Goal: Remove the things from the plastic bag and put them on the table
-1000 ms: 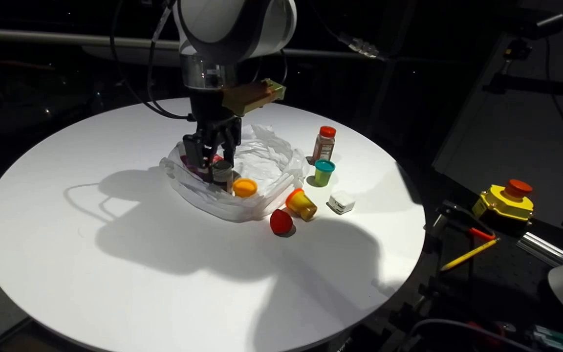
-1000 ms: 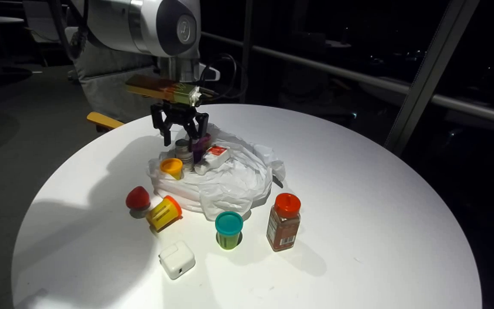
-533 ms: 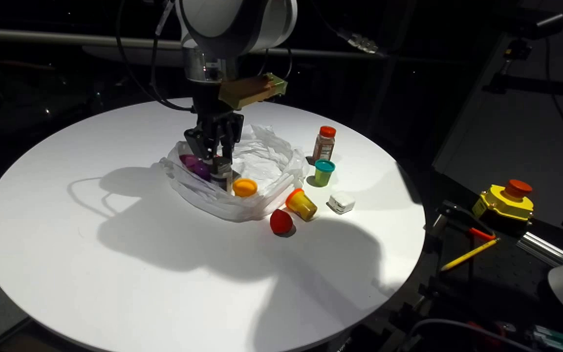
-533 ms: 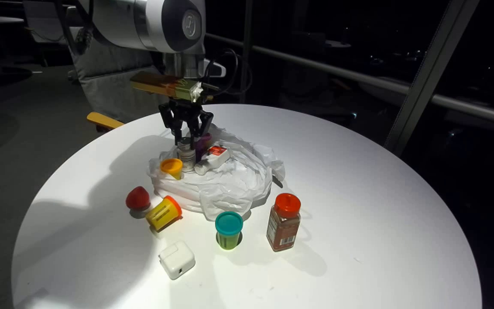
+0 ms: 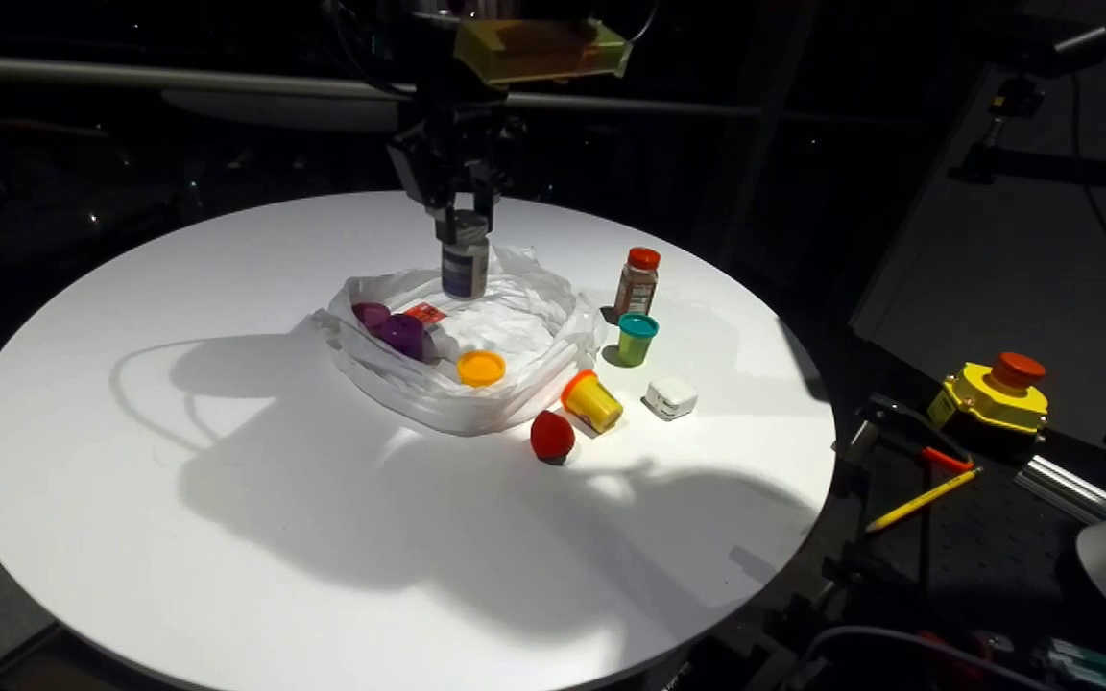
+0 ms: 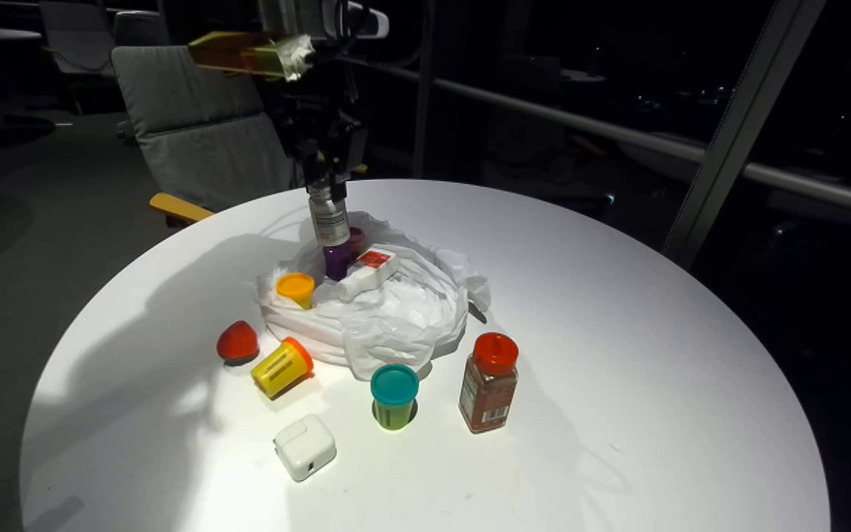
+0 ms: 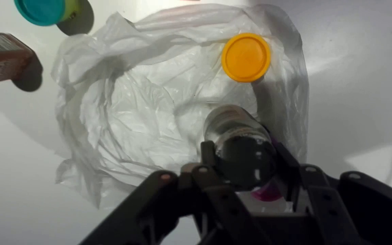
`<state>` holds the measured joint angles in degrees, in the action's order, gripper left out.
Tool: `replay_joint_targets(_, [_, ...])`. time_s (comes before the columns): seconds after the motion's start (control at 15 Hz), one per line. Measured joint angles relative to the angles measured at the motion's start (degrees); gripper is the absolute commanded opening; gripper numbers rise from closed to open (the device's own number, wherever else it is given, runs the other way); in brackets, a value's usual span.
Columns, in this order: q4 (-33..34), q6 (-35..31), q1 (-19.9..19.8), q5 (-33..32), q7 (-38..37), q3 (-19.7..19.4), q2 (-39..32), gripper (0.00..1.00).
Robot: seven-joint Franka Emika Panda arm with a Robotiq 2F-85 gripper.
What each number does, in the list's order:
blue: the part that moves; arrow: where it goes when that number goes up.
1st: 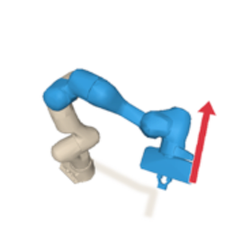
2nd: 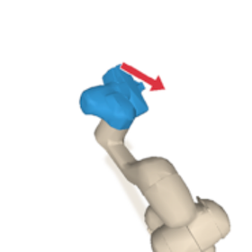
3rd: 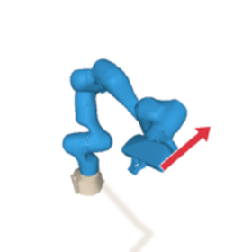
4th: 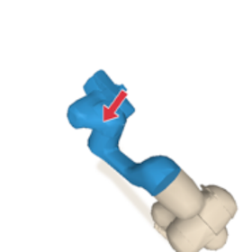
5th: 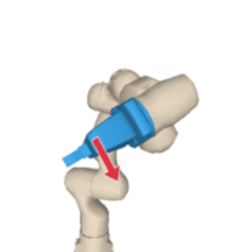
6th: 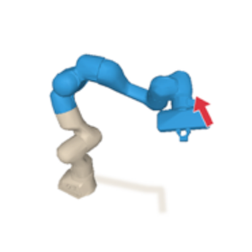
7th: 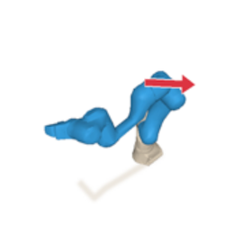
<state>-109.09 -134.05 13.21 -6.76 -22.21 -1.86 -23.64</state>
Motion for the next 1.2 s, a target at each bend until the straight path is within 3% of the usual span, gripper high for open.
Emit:
replay_joint_targets(0.33, [-15.6, -0.4, -1.3, -3.6, -11.6, -2.4, 15.1, 0.2])
replay_joint_targets(0.67, [-31.8, -6.0, -9.1, -4.3, -14.4, -3.1, 26.2, 0.2])
replay_joint_targets(0.93, [-40.9, -14.9, -16.4, -3.5, -12.9, -4.9, 28.1, 0.2])
replay_joint_targets(1.2, [-43.9, -27.1, -21.4, 0.0, -7.9, -7.4, 21.8, 0.2])
